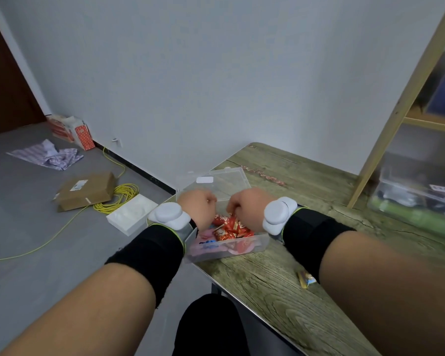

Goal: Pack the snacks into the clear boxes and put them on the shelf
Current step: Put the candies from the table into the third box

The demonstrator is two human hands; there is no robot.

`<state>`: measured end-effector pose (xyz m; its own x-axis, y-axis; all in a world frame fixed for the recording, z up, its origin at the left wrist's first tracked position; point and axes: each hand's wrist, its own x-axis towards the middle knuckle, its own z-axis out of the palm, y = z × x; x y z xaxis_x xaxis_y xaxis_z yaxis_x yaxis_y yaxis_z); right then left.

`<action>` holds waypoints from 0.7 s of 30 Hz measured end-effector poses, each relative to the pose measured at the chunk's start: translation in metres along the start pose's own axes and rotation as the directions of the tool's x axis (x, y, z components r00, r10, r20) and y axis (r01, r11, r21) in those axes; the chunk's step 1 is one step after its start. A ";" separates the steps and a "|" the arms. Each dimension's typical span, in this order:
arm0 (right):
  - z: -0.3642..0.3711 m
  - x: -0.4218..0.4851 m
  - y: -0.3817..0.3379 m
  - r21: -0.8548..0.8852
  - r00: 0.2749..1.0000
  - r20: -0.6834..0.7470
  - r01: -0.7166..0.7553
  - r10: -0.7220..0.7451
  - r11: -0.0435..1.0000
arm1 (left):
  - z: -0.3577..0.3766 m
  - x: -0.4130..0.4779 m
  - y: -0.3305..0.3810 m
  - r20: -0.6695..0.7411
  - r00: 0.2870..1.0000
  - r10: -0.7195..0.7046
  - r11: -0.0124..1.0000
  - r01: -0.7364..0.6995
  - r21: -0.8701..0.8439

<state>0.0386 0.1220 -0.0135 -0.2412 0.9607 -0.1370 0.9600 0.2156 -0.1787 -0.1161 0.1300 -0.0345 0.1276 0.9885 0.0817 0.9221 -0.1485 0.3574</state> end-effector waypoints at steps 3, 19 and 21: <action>-0.006 -0.016 0.018 0.261 0.972 -0.214 -0.040 0.098 0.964 | 0.001 0.003 0.002 -0.138 0.990 -0.014 0.986 -0.009 -0.164; 0.022 -0.183 0.227 0.351 0.865 -0.322 -0.268 0.384 0.897 | 0.122 -0.037 0.166 0.108 0.823 0.558 0.817 -0.522 -0.245; 0.031 -0.201 0.242 0.322 0.872 -0.251 -0.335 0.421 0.886 | 0.138 -0.040 0.175 0.167 0.799 0.578 0.815 -0.556 -0.160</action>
<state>0.3150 -0.0239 -0.0598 0.2292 0.9721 0.0503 0.8853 -0.1867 -0.4258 0.0908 0.0684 -0.1031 0.6959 0.7086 0.1162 0.6223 -0.6759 0.3948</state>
